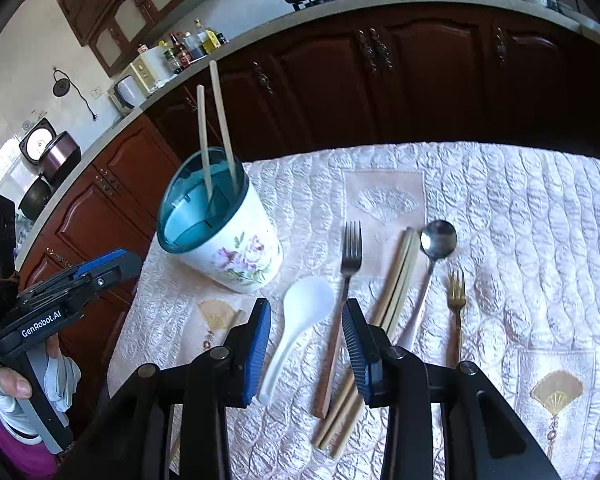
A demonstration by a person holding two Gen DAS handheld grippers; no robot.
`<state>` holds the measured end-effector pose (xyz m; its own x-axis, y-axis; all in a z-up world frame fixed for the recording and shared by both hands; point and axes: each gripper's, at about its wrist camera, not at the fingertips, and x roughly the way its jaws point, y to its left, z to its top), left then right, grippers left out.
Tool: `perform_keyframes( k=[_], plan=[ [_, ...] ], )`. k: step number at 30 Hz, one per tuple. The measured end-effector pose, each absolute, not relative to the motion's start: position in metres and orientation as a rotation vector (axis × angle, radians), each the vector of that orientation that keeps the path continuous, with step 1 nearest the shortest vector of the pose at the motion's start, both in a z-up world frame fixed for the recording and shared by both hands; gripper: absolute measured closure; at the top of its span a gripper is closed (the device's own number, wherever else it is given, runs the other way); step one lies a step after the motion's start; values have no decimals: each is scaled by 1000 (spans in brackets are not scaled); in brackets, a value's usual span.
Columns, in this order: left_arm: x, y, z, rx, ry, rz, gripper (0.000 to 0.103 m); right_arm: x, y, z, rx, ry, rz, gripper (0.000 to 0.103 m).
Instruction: Organize utensils
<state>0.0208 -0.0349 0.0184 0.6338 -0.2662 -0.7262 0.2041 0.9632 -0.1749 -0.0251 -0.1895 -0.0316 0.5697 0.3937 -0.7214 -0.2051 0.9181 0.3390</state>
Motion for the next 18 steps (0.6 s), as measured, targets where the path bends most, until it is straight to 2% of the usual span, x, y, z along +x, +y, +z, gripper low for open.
perform_keyframes(
  k=[11, 18],
  plan=[
    [19, -35, -6, -140, 915, -329, 63, -23, -191, -57, 242, 962, 361, 68],
    [17, -35, -30, -136, 974, -325, 63, 12, -183, -79, 222, 996, 365, 70]
  ],
)
